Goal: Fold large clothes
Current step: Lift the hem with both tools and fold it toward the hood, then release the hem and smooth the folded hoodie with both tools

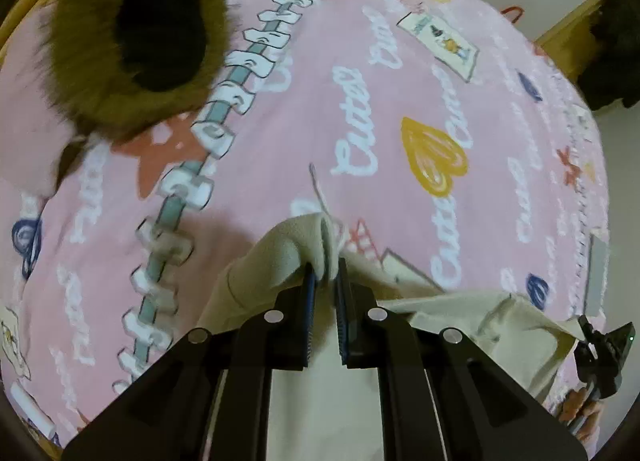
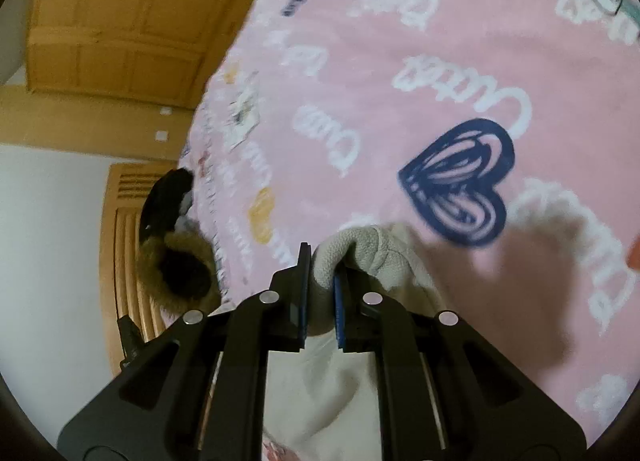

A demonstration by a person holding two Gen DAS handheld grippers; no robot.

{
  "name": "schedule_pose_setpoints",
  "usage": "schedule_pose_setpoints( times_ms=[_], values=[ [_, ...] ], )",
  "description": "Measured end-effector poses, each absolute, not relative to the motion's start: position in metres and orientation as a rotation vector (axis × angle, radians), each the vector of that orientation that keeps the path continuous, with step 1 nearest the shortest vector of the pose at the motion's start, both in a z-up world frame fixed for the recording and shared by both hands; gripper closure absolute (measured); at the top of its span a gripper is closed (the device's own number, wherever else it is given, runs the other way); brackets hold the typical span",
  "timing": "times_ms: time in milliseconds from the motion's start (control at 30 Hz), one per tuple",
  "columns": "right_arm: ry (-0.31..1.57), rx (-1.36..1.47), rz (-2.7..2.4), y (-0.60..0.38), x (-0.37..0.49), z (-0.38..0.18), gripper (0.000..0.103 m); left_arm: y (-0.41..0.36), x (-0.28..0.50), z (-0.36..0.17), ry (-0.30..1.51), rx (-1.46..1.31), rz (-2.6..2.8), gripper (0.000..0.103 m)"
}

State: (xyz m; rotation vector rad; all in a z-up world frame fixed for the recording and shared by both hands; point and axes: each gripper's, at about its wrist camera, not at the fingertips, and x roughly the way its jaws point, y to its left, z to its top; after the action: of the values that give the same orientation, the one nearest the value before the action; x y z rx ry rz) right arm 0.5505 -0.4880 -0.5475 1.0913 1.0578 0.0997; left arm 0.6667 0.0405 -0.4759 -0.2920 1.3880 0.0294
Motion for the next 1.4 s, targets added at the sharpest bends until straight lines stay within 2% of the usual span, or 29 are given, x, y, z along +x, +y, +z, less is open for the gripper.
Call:
schedule_pose_setpoints(
  times_ms=[200, 233, 267, 300, 333, 367, 467, 567, 633, 667, 700, 833, 867, 967, 1100, 1233, 1400],
  values=[
    [1.175, 1.181, 0.076, -0.495, 0.574, -0.618, 0.093, 0.025, 0.705, -0.537, 1.557, -0.151, 0.101, 0.089],
    [1.186, 1.211, 0.089, -0.495, 0.575, -0.626, 0.093, 0.022, 0.707, -0.544, 1.585, -0.113, 0.099, 0.084],
    [1.194, 1.238, 0.099, -0.496, 0.575, -0.632, 0.090, 0.021, 0.707, -0.549, 1.604, -0.079, 0.103, 0.069],
    [1.204, 1.266, 0.111, -0.498, 0.574, -0.638, 0.090, 0.020, 0.708, -0.553, 1.619, -0.039, 0.114, 0.059],
    [1.215, 1.285, 0.115, -0.501, 0.573, -0.643, 0.090, 0.021, 0.708, -0.554, 1.624, -0.014, 0.116, 0.040],
    [1.219, 1.294, 0.116, -0.503, 0.572, -0.644, 0.090, 0.022, 0.709, -0.554, 1.625, -0.011, 0.107, 0.035],
    [1.241, 1.328, 0.129, -0.509, 0.572, -0.645, 0.089, 0.031, 0.712, -0.548, 1.651, -0.038, 0.077, 0.031],
    [1.257, 1.357, 0.153, -0.516, 0.576, -0.642, 0.083, 0.039, 0.715, -0.530, 1.634, -0.083, 0.009, 0.027],
    [1.264, 1.329, 0.171, -0.522, 0.580, -0.636, 0.066, 0.043, 0.716, -0.511, 1.601, -0.106, -0.046, 0.024],
    [1.250, 1.319, 0.166, -0.524, 0.581, -0.631, 0.032, 0.043, 0.717, -0.504, 1.584, -0.110, -0.055, 0.024],
    [1.218, 1.307, 0.143, -0.532, 0.581, -0.626, 0.015, 0.042, 0.714, -0.495, 1.561, -0.107, -0.060, 0.024],
    [1.136, 1.201, 0.101, -0.546, 0.582, -0.597, 0.015, 0.010, 0.691, -0.472, 1.522, -0.132, -0.220, 0.023],
    [1.128, 1.140, 0.125, -0.541, 0.584, -0.587, 0.015, 0.001, 0.682, -0.469, 1.520, -0.138, -0.261, 0.020],
    [1.139, 0.772, 0.297, -0.492, 0.596, -0.543, 0.015, -0.026, 0.652, -0.467, 1.524, -0.137, -0.340, 0.019],
    [1.196, 0.268, 0.619, -0.376, 0.604, -0.507, 0.015, -0.042, 0.604, -0.477, 1.525, -0.160, -0.309, 0.019],
    [1.159, -0.014, 0.880, -0.273, 0.598, -0.502, 0.015, -0.041, 0.562, -0.499, 1.496, -0.127, -0.150, 0.019],
    [1.230, -0.196, 0.958, -0.213, 0.591, -0.539, 0.015, -0.024, 0.535, -0.537, 1.571, -0.223, -0.084, 0.019]
  ],
)
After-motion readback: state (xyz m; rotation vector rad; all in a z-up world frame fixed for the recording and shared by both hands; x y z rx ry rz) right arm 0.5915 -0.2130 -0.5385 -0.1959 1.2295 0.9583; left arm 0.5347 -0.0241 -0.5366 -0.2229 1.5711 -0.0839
